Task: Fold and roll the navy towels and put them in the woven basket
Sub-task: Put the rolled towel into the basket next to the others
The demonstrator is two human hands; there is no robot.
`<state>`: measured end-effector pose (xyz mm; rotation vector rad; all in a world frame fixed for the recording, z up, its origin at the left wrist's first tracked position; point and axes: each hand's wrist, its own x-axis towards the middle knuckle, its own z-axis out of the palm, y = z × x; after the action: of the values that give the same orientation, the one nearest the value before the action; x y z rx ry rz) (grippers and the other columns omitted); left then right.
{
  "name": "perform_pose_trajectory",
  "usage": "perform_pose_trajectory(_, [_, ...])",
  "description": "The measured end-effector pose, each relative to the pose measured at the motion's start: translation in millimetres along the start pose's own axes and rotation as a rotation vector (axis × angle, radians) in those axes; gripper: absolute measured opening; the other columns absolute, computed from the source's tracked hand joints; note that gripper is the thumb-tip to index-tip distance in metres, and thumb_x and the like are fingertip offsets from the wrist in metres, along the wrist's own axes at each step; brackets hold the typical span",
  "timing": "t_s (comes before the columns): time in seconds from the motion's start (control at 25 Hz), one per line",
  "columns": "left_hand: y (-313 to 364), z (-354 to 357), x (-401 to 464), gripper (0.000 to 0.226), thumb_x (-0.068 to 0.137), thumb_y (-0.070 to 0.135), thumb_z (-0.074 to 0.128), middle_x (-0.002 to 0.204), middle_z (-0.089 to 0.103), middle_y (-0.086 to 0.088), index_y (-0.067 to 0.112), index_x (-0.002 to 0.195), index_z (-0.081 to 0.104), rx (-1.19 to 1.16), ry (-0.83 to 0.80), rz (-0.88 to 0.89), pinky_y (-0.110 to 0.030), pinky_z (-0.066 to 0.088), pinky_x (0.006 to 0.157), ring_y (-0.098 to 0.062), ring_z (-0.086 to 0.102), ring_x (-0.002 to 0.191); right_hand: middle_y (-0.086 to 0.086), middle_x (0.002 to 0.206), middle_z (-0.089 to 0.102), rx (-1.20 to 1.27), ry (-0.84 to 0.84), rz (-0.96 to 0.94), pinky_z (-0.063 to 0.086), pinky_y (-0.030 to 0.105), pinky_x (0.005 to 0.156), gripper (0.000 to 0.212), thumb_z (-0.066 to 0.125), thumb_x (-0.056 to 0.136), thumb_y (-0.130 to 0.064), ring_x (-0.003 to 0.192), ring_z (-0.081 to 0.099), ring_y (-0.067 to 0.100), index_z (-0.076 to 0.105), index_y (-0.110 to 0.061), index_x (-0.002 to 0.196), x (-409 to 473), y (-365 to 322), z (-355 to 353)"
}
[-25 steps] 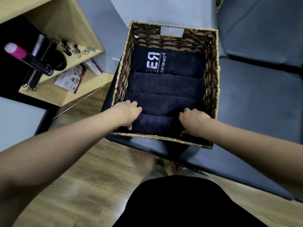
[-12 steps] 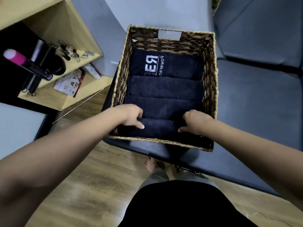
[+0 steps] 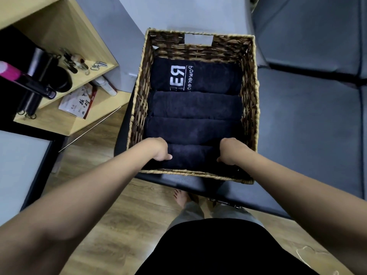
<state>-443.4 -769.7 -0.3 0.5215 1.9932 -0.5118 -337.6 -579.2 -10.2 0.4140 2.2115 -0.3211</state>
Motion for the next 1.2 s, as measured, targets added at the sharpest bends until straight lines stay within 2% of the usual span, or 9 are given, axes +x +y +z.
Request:
perform_pose_trajectory(0.16, [-3, -9, -3, 0.069, 0.105, 0.05, 0.044, 0.145, 0.052, -0.019, -0.007, 0.142, 0.045, -0.005, -0.047, 0.02, -0.03, 0.043, 0.087, -0.034, 0.056, 0.127, 0.007, 0.094, 0.061, -0.001, -0.033, -0.028, 0.048, 0.032, 0.072, 0.04, 0.077, 0.087, -0.035, 0.091, 0.065, 0.028, 0.063, -0.006, 0.111, 0, 3, -9])
perform_pose_trajectory(0.28, [-15, -19, 1, 0.076, 0.1, 0.061, 0.046, 0.121, 0.063, -0.019, -0.006, 0.137, 0.05, -0.133, -0.007, 0.02, -0.032, 0.05, 0.079, -0.033, 0.065, 0.098, 0.007, 0.099, 0.062, -0.019, -0.007, -0.06, 0.048, 0.033, 0.074, 0.043, 0.073, 0.089, -0.043, 0.093, 0.064, 0.03, 0.062, -0.008, 0.11, -5, 7, -16])
perform_pose_trajectory(0.36, [-21, -29, 4, 0.077, 0.097, 0.065, 0.046, 0.105, 0.067, -0.018, -0.005, 0.123, 0.06, -0.194, 0.089, 0.071, -0.033, 0.05, 0.077, -0.03, 0.063, 0.085, 0.01, 0.109, 0.065, -0.034, 0.078, -0.089, 0.052, 0.036, 0.08, 0.037, 0.066, 0.093, -0.046, 0.099, 0.065, 0.032, 0.059, -0.012, 0.106, -5, 4, -23])
perform_pose_trajectory(0.48, [-16, -50, -3, 0.058, 0.096, 0.06, 0.053, 0.12, 0.066, -0.013, 0.007, 0.115, 0.065, -0.262, 0.331, 0.176, -0.033, 0.046, 0.083, -0.03, 0.061, 0.102, 0.01, 0.113, 0.064, 0.057, 0.27, -0.119, 0.053, 0.04, 0.084, 0.033, 0.059, 0.094, -0.05, 0.102, 0.063, 0.034, 0.053, -0.018, 0.1, -9, -1, -42])
perform_pose_trajectory(0.68, [-6, -93, -34, 0.059, 0.096, 0.06, 0.051, 0.145, 0.047, -0.003, 0.02, 0.139, 0.047, -0.259, 0.787, 0.255, -0.048, 0.046, 0.103, -0.027, 0.045, 0.134, 0.006, 0.121, 0.052, 0.174, 0.616, -0.153, 0.051, 0.044, 0.085, 0.038, 0.052, 0.098, -0.049, 0.11, 0.059, 0.031, 0.052, -0.017, 0.119, -30, -1, -86])
perform_pose_trajectory(0.84, [1, -144, -68, 0.06, 0.103, 0.049, 0.043, 0.168, 0.019, -0.004, 0.019, 0.154, 0.033, -0.252, 1.033, 0.362, -0.047, 0.022, 0.124, -0.025, 0.017, 0.155, 0.004, 0.136, 0.046, 0.152, 0.852, -0.18, 0.052, 0.045, 0.087, 0.049, 0.047, 0.1, -0.052, 0.121, 0.052, 0.03, 0.049, -0.015, 0.132, -57, -3, -134])
perform_pose_trajectory(0.96, [2, -177, -97, 0.061, 0.103, 0.048, 0.041, 0.169, 0.016, -0.003, 0.021, 0.156, 0.028, -0.094, 1.237, 0.352, -0.048, 0.017, 0.125, -0.026, 0.014, 0.156, 0.008, 0.154, 0.036, 0.119, 1.022, -0.162, 0.049, 0.053, 0.096, 0.055, 0.042, 0.101, -0.055, 0.133, 0.043, 0.036, 0.046, -0.015, 0.139, -81, 4, -162])
perform_pose_trajectory(1.08, [10, -187, -114, 0.062, 0.102, 0.048, 0.042, 0.169, 0.015, -0.003, 0.023, 0.156, 0.026, 0.023, 1.312, 0.371, -0.049, 0.013, 0.126, -0.026, 0.011, 0.156, 0.009, 0.164, 0.026, 0.062, 1.055, -0.08, 0.048, 0.055, 0.099, 0.063, 0.039, 0.101, -0.059, 0.141, 0.034, 0.039, 0.039, -0.02, 0.15, -94, 20, -164])
perform_pose_trajectory(1.2, [26, -179, -116, 0.064, 0.102, 0.052, 0.042, 0.17, 0.012, -0.003, 0.025, 0.157, 0.024, 0.041, 1.266, 0.424, -0.049, 0.012, 0.126, -0.026, 0.01, 0.156, 0.01, 0.161, 0.03, -0.023, 1.025, 0.008, 0.049, 0.053, 0.096, 0.066, 0.032, 0.1, -0.064, 0.134, 0.042, 0.039, 0.039, -0.021, 0.149, -104, 40, -149])
